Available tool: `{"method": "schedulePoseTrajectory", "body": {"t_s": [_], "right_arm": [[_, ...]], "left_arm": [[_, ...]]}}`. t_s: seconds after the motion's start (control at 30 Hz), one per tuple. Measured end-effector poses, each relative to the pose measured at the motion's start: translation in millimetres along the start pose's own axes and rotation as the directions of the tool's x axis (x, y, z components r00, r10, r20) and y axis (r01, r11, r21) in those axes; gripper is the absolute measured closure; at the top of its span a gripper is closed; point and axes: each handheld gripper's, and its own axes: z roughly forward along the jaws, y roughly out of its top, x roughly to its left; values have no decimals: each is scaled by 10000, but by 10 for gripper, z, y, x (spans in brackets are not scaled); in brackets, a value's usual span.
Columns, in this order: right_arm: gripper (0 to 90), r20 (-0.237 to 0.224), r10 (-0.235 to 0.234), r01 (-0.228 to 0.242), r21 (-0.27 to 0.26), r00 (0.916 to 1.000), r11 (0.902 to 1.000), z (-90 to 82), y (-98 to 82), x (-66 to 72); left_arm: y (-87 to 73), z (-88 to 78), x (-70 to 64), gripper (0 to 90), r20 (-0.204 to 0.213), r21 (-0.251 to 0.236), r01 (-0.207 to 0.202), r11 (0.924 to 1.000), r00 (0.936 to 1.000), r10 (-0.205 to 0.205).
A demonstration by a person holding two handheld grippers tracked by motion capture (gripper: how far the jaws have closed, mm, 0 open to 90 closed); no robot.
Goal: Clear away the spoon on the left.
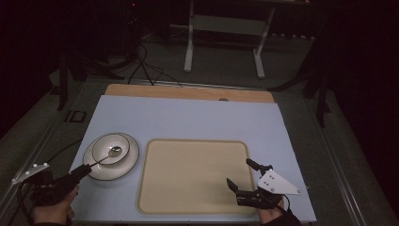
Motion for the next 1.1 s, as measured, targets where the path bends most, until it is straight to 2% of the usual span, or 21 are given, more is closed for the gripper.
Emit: {"method": "schedulePoseTrajectory", "body": {"t_s": [0.23,0.47,0.6,0.77,0.83,0.93,1.0,1.1], "right_arm": [[124,-19,38,-38,48,10000,10000,4,-2,1],[124,-45,11,-11,83,10000,10000,14,-3,3],[124,-40,-16,16,95,10000,10000,17,-3,5],[124,-49,7,-6,99,10000,10000,18,-3,3],[124,-105,39,-38,98,9999,9999,20,-4,0],[124,-130,37,-35,138,9999,9999,25,-6,2],[124,-138,33,-31,142,9999,9999,25,-5,3],[124,-120,49,-47,131,9999,9999,21,-5,-1]], "left_arm": [[-6,-15,13,807,-103,-216,255,9994,9996,-257],[1,-38,14,829,-402,-427,103,9990,9991,-121],[19,-41,5,837,-509,-509,-125,9986,9987,99],[66,-33,18,854,-630,-564,-177,9983,9979,142],[99,-39,34,889,-627,-622,-171,9979,9979,132],[139,-28,73,889,-582,-740,-93,9972,9983,50],[155,-13,105,890,-383,-745,124,9971,9991,-152],[184,-10,106,891,-275,-747,105,9971,9995,-126]]}}
